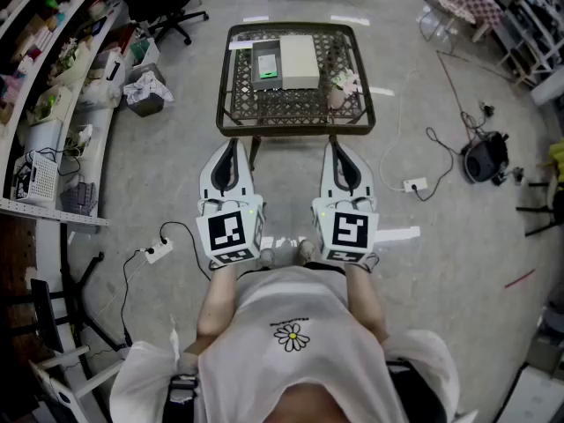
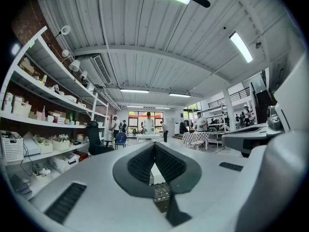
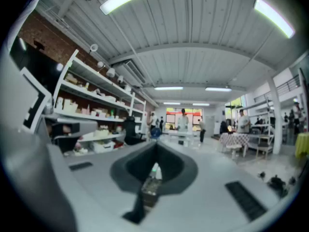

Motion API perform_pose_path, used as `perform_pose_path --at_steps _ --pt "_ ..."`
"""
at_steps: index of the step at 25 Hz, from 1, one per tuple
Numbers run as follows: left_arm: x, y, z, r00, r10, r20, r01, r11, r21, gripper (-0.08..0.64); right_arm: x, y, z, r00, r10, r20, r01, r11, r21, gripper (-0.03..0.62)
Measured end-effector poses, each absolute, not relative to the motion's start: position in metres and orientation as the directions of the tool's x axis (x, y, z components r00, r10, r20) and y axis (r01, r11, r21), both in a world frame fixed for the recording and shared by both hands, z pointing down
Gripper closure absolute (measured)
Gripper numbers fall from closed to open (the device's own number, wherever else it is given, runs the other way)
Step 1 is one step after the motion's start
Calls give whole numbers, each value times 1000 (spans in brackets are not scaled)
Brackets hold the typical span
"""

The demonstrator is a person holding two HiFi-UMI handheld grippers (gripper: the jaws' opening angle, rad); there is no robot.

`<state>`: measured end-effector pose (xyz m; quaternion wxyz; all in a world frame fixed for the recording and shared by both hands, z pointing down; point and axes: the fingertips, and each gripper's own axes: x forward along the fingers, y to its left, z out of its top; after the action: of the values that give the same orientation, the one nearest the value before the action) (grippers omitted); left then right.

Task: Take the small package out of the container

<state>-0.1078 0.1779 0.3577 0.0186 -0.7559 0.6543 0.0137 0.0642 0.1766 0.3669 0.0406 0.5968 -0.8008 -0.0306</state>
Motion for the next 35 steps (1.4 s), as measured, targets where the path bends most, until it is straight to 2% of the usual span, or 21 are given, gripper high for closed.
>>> perform_pose_path --at_steps 6,13,22,35 --pt "-109 180 365 141 -990 -6 -990 -141 -2 535 67 179 377 -284 -957 64 -956 288 62 561" --pt "-89 173 362 150 -989 -17 -989 -150 -4 535 86 171 376 -298 -953 50 -954 300 29 561" --pt "-72 170 367 102 -994 -28 -994 -103 24 535 100 167 377 -366 -931 8 -930 366 11 561" --pt "-56 172 344 25 -992 -121 -998 -32 54 535 115 157 342 -459 -884 -92 -889 457 37 561"
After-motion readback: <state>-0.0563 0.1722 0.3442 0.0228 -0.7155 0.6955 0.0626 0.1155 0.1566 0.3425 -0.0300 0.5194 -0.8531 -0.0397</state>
